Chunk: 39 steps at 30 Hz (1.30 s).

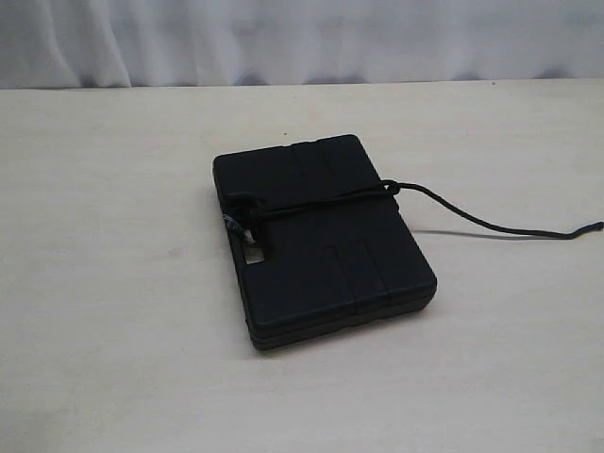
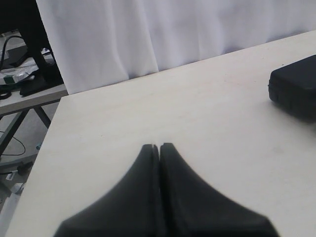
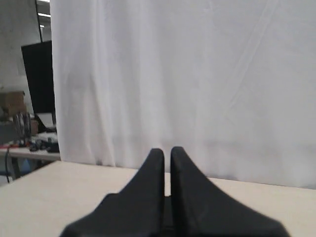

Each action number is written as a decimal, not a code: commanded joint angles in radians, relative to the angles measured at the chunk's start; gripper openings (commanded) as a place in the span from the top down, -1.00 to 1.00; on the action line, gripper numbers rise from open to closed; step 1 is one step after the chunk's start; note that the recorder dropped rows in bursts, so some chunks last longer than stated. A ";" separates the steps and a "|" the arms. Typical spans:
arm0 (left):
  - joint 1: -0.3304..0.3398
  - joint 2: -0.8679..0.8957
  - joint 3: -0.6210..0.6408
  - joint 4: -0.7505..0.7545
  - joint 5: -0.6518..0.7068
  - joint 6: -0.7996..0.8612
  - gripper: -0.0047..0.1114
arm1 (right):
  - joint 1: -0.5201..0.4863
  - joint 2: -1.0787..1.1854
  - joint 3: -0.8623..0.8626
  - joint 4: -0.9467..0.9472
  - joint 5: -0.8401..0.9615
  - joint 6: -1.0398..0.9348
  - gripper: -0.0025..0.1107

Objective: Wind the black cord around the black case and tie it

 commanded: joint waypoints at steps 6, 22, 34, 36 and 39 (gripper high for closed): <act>0.002 -0.005 0.003 -0.005 0.002 0.003 0.92 | -0.070 -0.013 0.111 0.170 -0.135 -0.278 0.88; 0.002 -0.005 0.003 -0.005 0.002 0.003 0.92 | -0.273 -0.013 0.111 0.446 -0.008 -0.630 0.88; 0.002 -0.005 0.003 -0.003 0.002 0.003 0.92 | -0.306 -0.013 0.111 0.457 0.274 -0.618 0.88; 0.002 -0.005 0.003 -0.003 0.002 0.003 0.92 | -0.306 -0.013 0.111 0.457 0.316 -0.607 0.88; 0.002 -0.005 0.003 -0.003 0.002 0.003 0.92 | -0.306 -0.013 0.111 0.446 0.341 -0.552 0.88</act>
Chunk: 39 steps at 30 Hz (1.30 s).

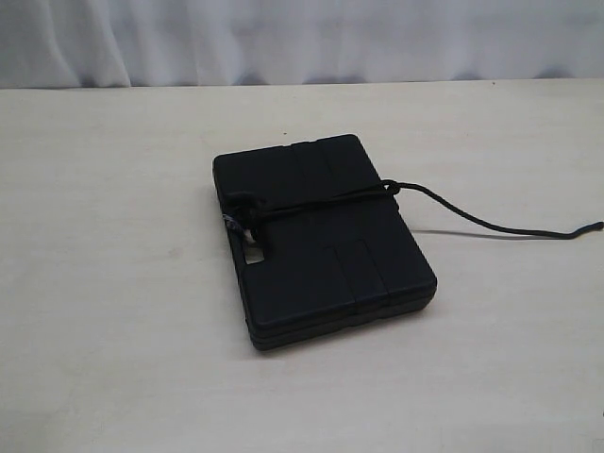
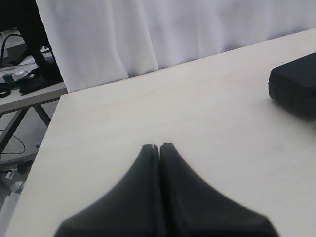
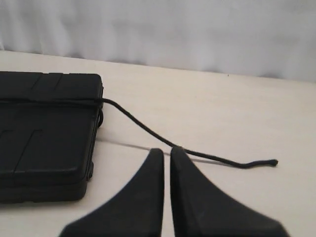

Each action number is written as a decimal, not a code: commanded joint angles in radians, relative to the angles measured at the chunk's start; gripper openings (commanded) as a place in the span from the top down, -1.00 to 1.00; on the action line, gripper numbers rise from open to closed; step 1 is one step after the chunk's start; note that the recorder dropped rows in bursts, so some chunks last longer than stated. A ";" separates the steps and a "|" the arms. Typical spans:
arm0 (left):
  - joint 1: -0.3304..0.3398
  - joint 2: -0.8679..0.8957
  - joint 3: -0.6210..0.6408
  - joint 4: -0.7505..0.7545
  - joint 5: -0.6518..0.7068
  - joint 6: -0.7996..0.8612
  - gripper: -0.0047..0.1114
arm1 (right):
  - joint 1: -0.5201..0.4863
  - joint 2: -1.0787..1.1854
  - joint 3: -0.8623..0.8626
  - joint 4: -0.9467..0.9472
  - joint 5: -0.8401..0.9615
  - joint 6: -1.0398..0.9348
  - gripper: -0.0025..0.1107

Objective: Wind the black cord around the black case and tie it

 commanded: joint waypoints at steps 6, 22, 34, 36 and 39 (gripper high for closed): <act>0.002 -0.005 0.003 -0.003 -0.006 0.002 0.92 | -0.004 -0.006 0.003 -0.006 0.041 0.098 0.88; 0.002 -0.005 0.003 -0.003 -0.006 0.002 0.92 | -0.004 -0.006 0.003 -0.044 0.045 0.149 0.88; 0.002 -0.005 0.003 -0.006 -0.006 0.002 0.92 | -0.004 -0.006 0.003 0.058 0.047 0.151 0.88; 0.002 -0.005 0.003 -0.006 -0.006 0.002 0.92 | -0.004 -0.006 0.003 0.058 0.047 0.151 0.88; 0.002 -0.005 0.003 -0.006 -0.006 0.002 0.92 | -0.004 -0.006 0.003 0.058 0.047 0.151 0.88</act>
